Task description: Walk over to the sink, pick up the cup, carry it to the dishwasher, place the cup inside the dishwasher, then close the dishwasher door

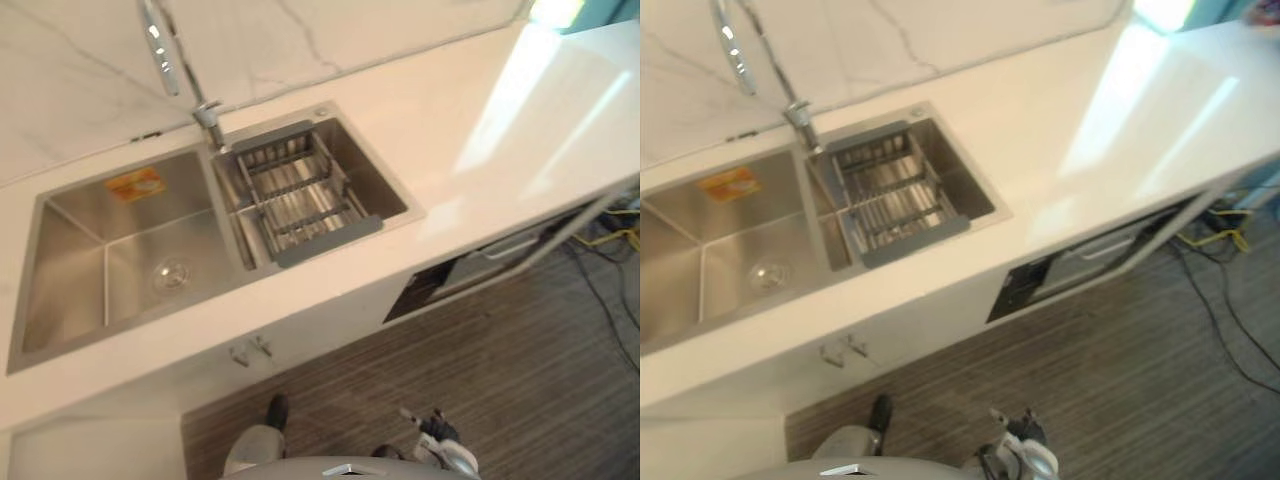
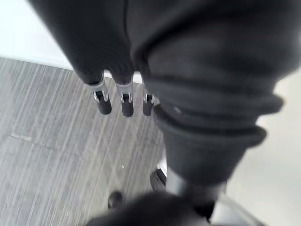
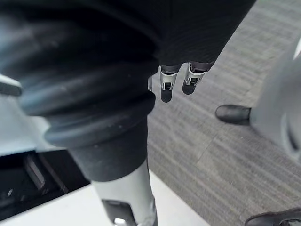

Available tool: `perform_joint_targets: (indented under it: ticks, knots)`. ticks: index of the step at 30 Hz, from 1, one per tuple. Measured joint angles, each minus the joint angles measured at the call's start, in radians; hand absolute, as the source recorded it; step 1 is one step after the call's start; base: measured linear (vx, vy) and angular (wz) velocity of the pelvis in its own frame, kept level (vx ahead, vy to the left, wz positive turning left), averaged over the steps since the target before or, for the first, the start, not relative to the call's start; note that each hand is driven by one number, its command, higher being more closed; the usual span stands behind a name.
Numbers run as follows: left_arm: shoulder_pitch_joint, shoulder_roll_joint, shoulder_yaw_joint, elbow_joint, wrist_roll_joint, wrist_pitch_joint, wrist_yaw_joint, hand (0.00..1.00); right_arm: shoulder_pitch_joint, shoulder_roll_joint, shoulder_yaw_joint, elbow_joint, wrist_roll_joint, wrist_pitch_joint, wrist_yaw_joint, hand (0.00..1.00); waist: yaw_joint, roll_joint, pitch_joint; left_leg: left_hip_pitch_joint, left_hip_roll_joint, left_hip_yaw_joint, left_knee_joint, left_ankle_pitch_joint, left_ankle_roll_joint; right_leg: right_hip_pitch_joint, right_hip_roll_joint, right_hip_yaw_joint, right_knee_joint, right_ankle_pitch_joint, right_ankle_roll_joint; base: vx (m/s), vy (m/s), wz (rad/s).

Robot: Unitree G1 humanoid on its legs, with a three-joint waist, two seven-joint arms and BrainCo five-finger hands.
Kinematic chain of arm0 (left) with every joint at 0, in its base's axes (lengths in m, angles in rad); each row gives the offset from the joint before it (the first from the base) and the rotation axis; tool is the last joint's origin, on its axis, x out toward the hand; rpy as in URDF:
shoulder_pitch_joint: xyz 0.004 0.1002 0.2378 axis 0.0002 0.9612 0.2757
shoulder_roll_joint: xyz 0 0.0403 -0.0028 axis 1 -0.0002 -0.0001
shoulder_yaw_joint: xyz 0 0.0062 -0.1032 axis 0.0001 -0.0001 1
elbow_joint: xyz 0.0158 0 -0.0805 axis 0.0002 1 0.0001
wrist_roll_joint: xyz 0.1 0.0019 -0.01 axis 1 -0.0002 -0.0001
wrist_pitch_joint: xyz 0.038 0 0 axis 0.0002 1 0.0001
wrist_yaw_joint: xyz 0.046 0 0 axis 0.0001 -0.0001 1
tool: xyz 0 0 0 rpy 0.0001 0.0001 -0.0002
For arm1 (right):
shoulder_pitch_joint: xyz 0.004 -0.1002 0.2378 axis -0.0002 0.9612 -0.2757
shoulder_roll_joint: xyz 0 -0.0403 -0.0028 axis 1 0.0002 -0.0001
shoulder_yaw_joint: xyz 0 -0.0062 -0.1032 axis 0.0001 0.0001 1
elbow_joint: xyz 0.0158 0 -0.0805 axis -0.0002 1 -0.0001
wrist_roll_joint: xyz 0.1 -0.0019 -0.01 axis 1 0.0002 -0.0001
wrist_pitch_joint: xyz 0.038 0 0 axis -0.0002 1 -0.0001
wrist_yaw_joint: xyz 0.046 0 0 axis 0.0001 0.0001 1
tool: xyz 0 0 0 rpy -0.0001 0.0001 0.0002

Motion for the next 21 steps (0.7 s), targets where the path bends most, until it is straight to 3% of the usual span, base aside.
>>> perform_joint_targets:
  ticks: [5,7,8,9,10,11,13,14,15,16,18,20,21]
  knots:
    - [0.012,0.023,-0.056,0.016,-0.184,-0.006,-0.033,0.0,0.03,0.002,-0.043,0.003,-0.077,0.097,0.013,0.0,-0.012,-0.007,-0.002,0.012,0.005,0.016,0.018,-0.001,0.008,0.063,0.025,-0.025,-0.077,0.041,-0.01,-0.12,-0.002,0.03]
    - [0.01,0.025,-0.068,0.02,-0.194,-0.006,-0.038,0.0,0.032,0.001,-0.064,0.004,-0.076,0.135,0.024,0.0,-0.02,-0.002,-0.007,-0.007,0.005,0.059,0.018,-0.018,0.062,0.086,0.021,-0.09,-0.076,0.037,-0.007,-0.21,0.056,0.92]
    - [0.012,0.03,-0.07,0.019,-0.191,-0.004,-0.044,0.0,0.038,0.005,-0.068,0.002,-0.076,0.165,0.039,0.0,-0.025,-0.013,-0.011,-0.02,-0.001,0.14,0.015,-0.086,0.121,0.096,0.01,-0.125,-0.091,0.035,-0.002,-0.16,0.089,1.2]
    - [0.01,0.039,-0.071,0.018,-0.187,0.0,-0.045,0.0,0.042,0.009,-0.071,0.004,-0.075,0.183,0.044,0.0,-0.026,-0.043,-0.026,-0.03,-0.003,0.203,0.051,-0.104,0.138,0.095,-0.016,-0.135,-0.098,0.036,-0.002,-0.08,0.136,1.39]
    - [0.0,0.051,-0.071,0.018,-0.179,0.006,-0.057,0.0,0.043,0.006,-0.082,0.006,-0.075,0.212,0.051,0.0,-0.026,-0.042,-0.022,-0.091,0.014,0.345,0.248,-0.129,0.148,0.089,-0.057,-0.18,-0.063,0.035,0.0,-0.03,0.212,1.18]
    - [0.007,0.034,-0.071,0.017,-0.173,0.019,-0.07,0.0,0.043,-0.008,-0.087,0.004,-0.069,0.24,0.056,0.0,-0.022,-0.017,-0.023,-0.086,0.029,0.414,0.374,-0.17,0.135,0.097,-0.071,-0.184,-0.033,0.025,0.014,-0.03,0.219,0.98]
    - [0.007,0.022,-0.071,0.026,-0.161,0.031,-0.067,0.0,0.038,-0.029,-0.097,-0.002,-0.054,0.248,0.057,0.0,-0.034,0.01,-0.021,-0.02,0.024,0.433,0.296,-0.229,0.128,0.106,-0.07,-0.172,0.013,0.011,0.037,-0.03,0.229,0.59]
    - [0.013,0.028,-0.072,0.023,-0.165,0.041,-0.078,0.0,0.035,-0.024,-0.106,-0.004,-0.046,0.249,0.061,0.0,-0.033,0.001,-0.026,-0.013,0.008,0.435,0.255,-0.221,0.133,0.095,-0.084,-0.15,0.029,-0.006,0.046,-0.04,0.208,0.43]
    - [0.017,0.045,-0.072,0.025,-0.173,0.058,-0.095,0.0,0.029,-0.005,-0.112,-0.006,-0.024,0.244,0.067,0.0,-0.036,-0.016,-0.027,0.016,-0.035,0.435,0.18,-0.197,0.141,0.073,-0.112,-0.109,0.066,-0.017,0.049,-0.01,0.153,0.19]
    - [0.026,0.059,-0.073,0.025,-0.18,0.065,-0.11,0.0,0.02,0.0,-0.117,-0.01,-0.018,0.244,0.072,0.0,-0.038,-0.057,-0.031,0.036,-0.075,0.434,0.116,-0.192,0.144,0.041,-0.15,-0.09,0.119,-0.043,0.065,0.01,0.146,0.2]
    - [0.033,0.078,-0.08,0.024,-0.18,0.066,-0.125,0.0,0.026,0.007,-0.13,-0.01,-0.019,0.241,0.075,0.0,-0.046,-0.084,-0.041,0.054,-0.133,0.423,0.049,-0.191,0.146,0.013,-0.225,-0.087,0.219,-0.066,0.098,0.1,0.167,0.34]
    - [0.023,0.072,-0.106,0.028,-0.16,0.05,-0.139,0.0,0.03,-0.023,-0.178,-0.052,-0.034,0.205,0.064,0.0,-0.059,-0.062,-0.019,0.066,-0.136,0.363,0.047,-0.159,0.178,-0.117,-0.291,0.086,0.531,-0.023,0.018,0.11,0.147,0.67]
    - [0.009,0.097,-0.142,0.03,-0.158,0.049,-0.145,0.0,0.027,-0.026,-0.195,-0.052,-0.037,0.206,0.067,0.0,-0.081,-0.038,-0.011,0.087,-0.118,0.308,0.052,-0.15,0.19,-0.159,-0.259,0.202,0.602,-0.068,0.031,0.09,0.077,1.04]
